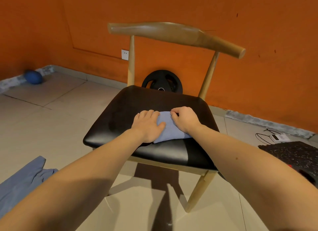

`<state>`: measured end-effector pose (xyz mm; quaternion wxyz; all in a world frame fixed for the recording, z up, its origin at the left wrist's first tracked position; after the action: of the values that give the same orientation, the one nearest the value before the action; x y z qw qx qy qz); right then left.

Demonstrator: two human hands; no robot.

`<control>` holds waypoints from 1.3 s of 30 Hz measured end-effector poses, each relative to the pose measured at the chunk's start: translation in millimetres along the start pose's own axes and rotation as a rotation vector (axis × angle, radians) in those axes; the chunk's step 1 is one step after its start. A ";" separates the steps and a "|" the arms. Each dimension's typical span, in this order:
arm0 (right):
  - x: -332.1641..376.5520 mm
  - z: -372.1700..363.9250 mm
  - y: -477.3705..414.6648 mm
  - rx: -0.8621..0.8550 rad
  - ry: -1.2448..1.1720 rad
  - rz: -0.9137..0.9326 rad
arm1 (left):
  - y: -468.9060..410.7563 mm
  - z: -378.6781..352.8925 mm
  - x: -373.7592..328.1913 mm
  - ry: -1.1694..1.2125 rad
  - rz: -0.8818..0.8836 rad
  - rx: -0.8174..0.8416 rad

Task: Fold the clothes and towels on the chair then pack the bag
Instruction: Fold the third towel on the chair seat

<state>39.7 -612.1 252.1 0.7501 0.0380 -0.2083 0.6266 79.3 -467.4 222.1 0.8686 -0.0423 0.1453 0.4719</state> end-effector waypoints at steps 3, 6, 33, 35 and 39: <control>2.2 13.4 5.7 -0.032 -0.024 -0.031 | -4.3 14.3 -3.0 -0.021 0.092 0.090; -6.1 43.0 33.5 -0.263 0.024 -0.128 | -5.7 29.5 -1.7 -0.045 0.150 0.073; 121.1 -9.6 135.8 0.220 -0.653 -0.367 | 177.8 27.6 102.8 1.121 0.679 0.252; 146.7 -14.1 141.7 0.244 -0.614 -0.270 | 197.4 26.8 124.4 1.195 0.684 0.197; 197.4 -23.9 157.6 0.259 -0.544 -0.089 | 256.6 46.9 164.5 1.254 0.702 -0.039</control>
<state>-79.3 -388.7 269.3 0.6823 0.3088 -0.3179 0.5814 -40.0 -183.3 235.1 0.4178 -0.2716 0.6133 0.6129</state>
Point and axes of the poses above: each hand's wrist, its own y-axis away from the middle knuckle, its own z-axis out of the back of the hand, x = y × z, the point moved 9 cm from there along -y, towards the middle knuckle, and after that the axes turned 7 degrees about z, right-handed, at the moved point
